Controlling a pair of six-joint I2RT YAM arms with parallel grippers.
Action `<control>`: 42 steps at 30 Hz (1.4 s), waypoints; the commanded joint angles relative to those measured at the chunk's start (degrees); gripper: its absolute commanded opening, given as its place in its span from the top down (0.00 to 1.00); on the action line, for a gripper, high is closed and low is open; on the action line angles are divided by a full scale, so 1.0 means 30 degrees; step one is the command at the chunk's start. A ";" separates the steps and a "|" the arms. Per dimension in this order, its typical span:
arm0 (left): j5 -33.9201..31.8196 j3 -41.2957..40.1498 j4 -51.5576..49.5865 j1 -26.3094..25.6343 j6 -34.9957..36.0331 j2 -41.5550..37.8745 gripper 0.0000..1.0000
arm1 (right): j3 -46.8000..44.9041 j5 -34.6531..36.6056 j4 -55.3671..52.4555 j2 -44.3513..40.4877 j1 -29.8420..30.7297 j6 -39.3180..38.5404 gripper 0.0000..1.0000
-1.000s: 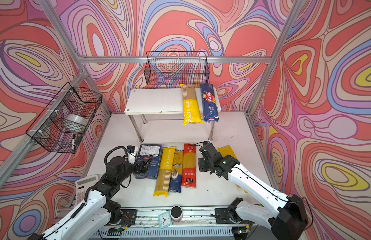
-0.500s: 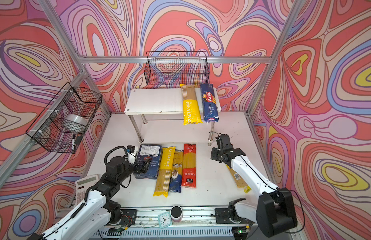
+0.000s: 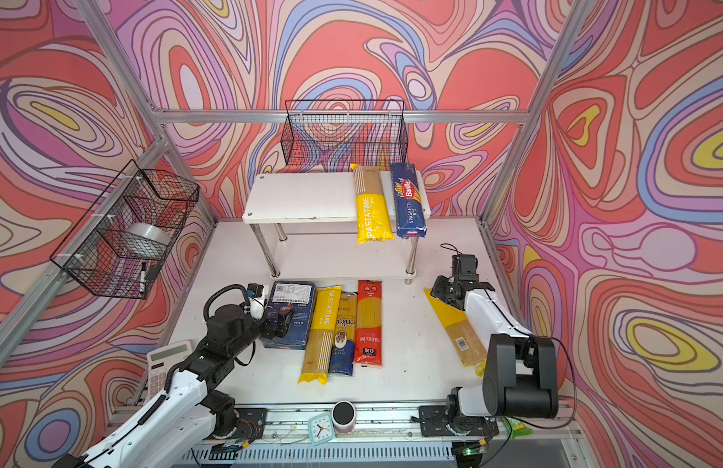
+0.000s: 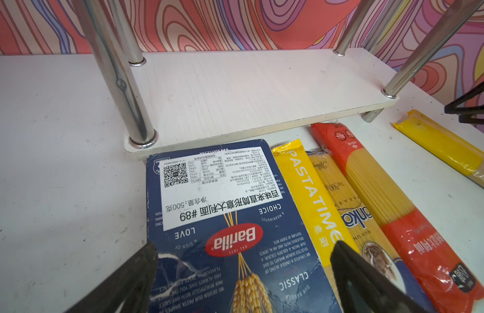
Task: Arrange pasta packages on shelves
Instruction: Move the pasta bag to the middle-right of the table.
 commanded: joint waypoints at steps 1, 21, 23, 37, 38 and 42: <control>-0.0004 0.0580 -0.0288 -0.0094 0.0186 0.0036 0.00 | 0.0208 -0.0818 0.1076 0.0416 -0.0594 0.0555 0.38; -0.0035 0.0634 -0.0296 -0.0092 0.0171 0.0167 0.00 | -0.2012 -0.0224 0.0791 -0.0935 -0.3173 0.1075 0.37; -0.0049 0.0648 -0.0280 -0.0089 0.0186 0.0167 0.00 | -0.2158 -0.0399 0.0842 -0.0914 -0.3362 0.1061 0.37; 0.0019 0.0588 -0.0324 -0.0084 0.0215 -0.0036 0.00 | -0.2951 -0.0811 0.0208 -0.1267 -0.3485 0.0943 0.36; -0.0002 0.0542 -0.0326 -0.0090 0.0201 -0.0066 0.00 | -0.2992 -0.1235 0.0241 -0.1192 -0.3505 0.0933 0.36; -0.0081 0.0532 -0.0324 -0.0080 0.0175 -0.0097 0.00 | -0.3179 -0.1982 0.0721 -0.0775 -0.3499 0.1368 0.36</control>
